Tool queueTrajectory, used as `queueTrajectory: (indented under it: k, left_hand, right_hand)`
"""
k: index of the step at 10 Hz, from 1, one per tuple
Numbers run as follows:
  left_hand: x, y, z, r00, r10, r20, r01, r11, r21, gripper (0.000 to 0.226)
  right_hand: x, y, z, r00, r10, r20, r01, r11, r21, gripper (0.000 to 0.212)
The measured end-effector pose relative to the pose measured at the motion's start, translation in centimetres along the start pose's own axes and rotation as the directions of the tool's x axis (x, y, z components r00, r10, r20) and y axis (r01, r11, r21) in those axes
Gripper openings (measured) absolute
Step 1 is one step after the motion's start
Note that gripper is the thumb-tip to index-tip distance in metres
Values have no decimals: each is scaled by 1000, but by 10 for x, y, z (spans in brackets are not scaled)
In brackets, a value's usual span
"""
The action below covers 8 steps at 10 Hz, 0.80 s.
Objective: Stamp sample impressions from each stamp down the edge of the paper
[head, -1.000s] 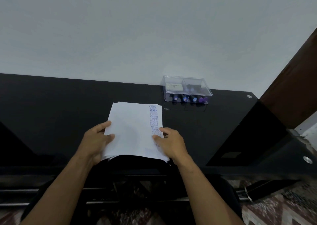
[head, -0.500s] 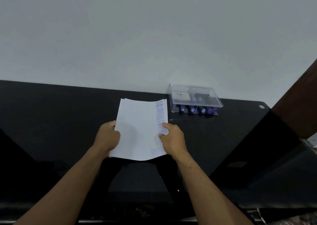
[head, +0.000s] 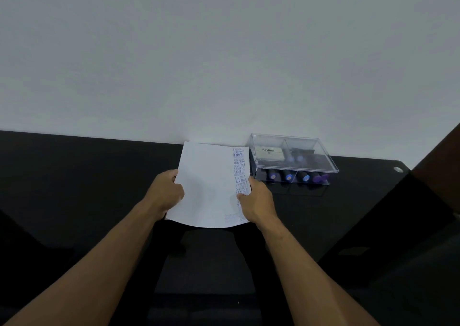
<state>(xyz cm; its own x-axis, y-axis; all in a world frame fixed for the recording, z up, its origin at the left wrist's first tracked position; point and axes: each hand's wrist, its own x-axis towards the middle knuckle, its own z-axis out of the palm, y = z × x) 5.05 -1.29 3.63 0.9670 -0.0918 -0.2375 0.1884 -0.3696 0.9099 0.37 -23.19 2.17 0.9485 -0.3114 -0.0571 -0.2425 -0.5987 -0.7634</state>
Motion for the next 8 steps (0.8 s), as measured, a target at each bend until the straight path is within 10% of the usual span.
queueTrajectory:
  k: [2,5,8]
  left_hand:
    - [9,8,5,999,27,-23,-23,988,151,27]
    - [4,-14,20,994,76,-77,-41,920,389,64]
    - [-18,-1,9,949,313,-33,-180,625,760,59]
  right_hand:
    - [10,0,1,999,43,13,-42,997,-61,27]
    - [-13,-2,10,993,-105,56,118,909,-401,58]
    - [-20,-13,-7,982,-180,64,191,901,-389,71]
